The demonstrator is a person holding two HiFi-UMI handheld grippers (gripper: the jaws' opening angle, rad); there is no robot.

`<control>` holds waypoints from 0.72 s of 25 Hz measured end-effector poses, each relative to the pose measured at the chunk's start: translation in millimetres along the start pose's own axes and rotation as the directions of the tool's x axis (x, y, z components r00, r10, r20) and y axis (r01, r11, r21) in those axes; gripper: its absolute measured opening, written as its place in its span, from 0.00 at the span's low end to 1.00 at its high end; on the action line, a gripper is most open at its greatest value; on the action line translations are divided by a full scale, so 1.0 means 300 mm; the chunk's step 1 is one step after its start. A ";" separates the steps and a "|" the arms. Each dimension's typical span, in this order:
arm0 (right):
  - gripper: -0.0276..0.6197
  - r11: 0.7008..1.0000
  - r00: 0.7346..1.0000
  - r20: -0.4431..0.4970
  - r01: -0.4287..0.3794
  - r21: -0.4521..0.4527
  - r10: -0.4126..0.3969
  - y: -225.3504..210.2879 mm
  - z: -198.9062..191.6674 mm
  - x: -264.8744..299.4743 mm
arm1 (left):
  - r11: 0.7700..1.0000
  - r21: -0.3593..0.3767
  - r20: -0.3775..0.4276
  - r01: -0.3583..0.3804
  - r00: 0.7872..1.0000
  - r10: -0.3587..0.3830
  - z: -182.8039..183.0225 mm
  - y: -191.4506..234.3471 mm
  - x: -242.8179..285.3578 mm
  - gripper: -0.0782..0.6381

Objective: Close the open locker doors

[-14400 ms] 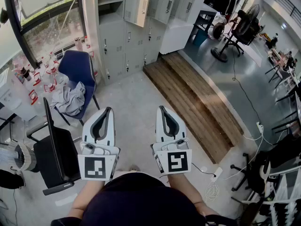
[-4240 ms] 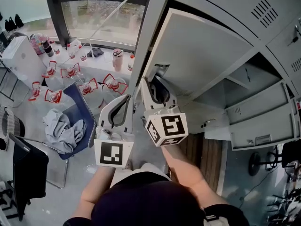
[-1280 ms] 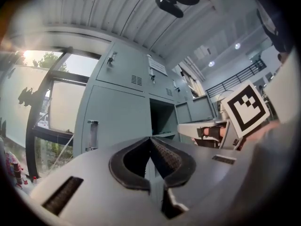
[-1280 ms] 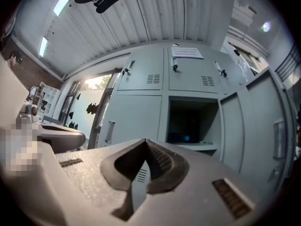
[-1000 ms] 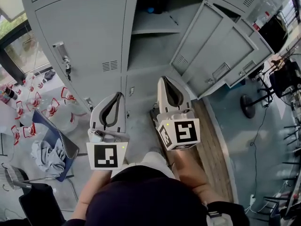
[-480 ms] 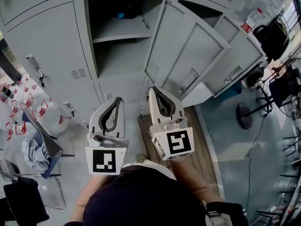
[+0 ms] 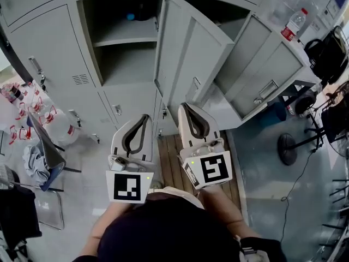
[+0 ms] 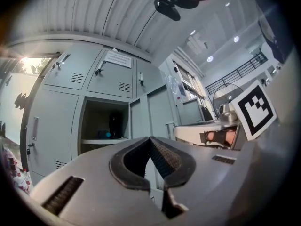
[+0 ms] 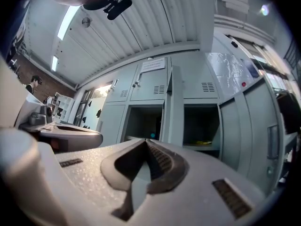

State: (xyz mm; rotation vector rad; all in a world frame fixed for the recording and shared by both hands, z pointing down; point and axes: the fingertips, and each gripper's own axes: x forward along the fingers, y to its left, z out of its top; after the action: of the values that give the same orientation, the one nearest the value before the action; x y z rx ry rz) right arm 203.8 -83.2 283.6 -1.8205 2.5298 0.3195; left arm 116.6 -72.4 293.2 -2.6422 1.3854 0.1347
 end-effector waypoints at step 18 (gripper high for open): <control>0.05 0.989 0.990 -0.011 -0.137 0.058 0.138 -0.227 -0.059 -0.066 | 0.999 -0.030 -0.005 0.019 1.000 -0.019 -0.019 -0.160 0.159 0.11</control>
State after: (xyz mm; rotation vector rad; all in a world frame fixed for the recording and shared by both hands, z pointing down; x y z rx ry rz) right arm 276.3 -88.3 292.7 -1.6391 2.6521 0.2332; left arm 183.2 -85.2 296.2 -2.6807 1.3698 0.1474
